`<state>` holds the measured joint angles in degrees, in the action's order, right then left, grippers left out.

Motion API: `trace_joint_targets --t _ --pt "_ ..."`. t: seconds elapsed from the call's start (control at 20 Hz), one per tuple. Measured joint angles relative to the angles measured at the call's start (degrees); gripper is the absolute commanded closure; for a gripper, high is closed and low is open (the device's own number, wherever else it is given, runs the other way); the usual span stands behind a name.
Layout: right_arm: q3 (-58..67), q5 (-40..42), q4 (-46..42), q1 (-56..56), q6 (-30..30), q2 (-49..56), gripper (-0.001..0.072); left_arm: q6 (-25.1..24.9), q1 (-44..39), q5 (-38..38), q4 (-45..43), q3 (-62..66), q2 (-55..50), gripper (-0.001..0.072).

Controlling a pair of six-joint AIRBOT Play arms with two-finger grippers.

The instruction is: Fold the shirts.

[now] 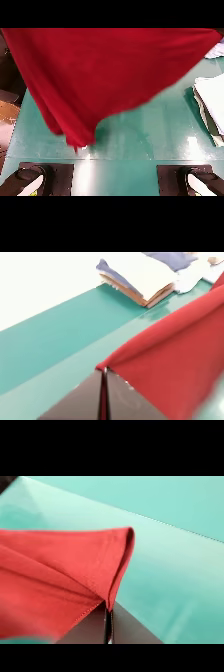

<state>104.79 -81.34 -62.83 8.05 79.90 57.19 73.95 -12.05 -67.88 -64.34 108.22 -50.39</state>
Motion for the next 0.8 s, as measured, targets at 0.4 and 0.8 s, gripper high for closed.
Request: trace_joint_targets --t 0.4,0.8 --pt "1.5 -9.3 -5.7 -0.2 2.9 14.6 0.0694 0.2 0.1 -6.7 0.5 -12.7 -13.4 0.0681" --pt "1.6 -6.2 -6.4 -0.3 3.3 35.3 0.0694 -3.1 0.1 6.9 2.0 -27.0 -32.3 0.0680"
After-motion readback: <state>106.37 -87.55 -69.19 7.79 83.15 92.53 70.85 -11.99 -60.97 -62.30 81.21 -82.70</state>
